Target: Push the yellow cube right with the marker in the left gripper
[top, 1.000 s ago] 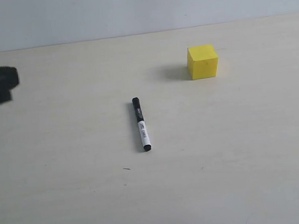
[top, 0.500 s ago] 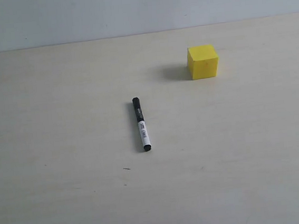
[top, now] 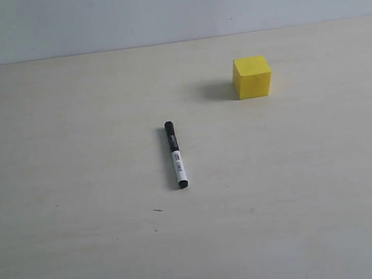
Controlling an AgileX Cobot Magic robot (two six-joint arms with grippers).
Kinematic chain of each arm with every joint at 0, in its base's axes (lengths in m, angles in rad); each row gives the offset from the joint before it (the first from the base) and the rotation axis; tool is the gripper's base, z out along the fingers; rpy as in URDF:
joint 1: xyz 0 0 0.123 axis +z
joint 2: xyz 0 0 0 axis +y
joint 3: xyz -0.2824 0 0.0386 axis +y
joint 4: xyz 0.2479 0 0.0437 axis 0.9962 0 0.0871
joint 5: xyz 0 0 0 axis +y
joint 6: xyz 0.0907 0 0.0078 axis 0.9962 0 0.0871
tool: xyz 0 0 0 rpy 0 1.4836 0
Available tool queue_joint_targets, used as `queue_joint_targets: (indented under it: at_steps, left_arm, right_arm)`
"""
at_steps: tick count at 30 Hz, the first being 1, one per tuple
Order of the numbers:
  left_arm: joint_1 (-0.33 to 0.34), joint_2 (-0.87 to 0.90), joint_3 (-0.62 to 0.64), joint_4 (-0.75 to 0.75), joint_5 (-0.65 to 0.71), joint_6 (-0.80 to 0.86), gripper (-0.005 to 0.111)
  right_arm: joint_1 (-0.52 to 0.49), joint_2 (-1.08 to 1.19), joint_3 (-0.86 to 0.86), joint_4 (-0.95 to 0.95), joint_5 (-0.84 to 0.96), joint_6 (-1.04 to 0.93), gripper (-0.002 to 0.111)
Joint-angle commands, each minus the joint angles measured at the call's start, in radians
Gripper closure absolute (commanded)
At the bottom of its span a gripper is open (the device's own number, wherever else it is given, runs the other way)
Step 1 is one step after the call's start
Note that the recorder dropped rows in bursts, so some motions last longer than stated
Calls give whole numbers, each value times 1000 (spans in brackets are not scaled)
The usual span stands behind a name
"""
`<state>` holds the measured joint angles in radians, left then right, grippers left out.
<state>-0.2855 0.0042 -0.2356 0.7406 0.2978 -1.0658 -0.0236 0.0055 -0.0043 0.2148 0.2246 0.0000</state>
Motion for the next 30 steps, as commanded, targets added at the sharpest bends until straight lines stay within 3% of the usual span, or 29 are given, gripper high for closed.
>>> queue_joint_targets:
  at_steps: [1, 3, 4, 6, 8, 13, 18, 30]
  left_arm:
    - [2, -4, 50, -157, 15, 199, 106]
    - [2, -4, 64, -456, 15, 559, 106]
    - [2, -4, 69, -641, 13, 846, 106]
    - [20, -4, 72, -904, 13, 1175, 106]
    - [58, -4, 72, -1042, 15, 1319, 106]
    - [144, -4, 131, -980, 23, 1229, 106]
    - [161, -4, 236, -622, 1, 845, 106]
    - [188, -4, 236, -568, 61, 822, 106]
  right_arm:
    - [0, -3, 4, 2, -6, 0, 108]
    - [0, -3, 4, 2, -6, 0, 108]
    - [0, -3, 4, 2, -6, 0, 108]
    - [0, -3, 4, 2, -6, 0, 108]
    - [0, -3, 4, 2, -6, 0, 108]
    - [0, -3, 4, 2, -6, 0, 108]
    - [0, -3, 4, 2, -6, 0, 108]
    - [0, -3, 4, 2, -6, 0, 108]
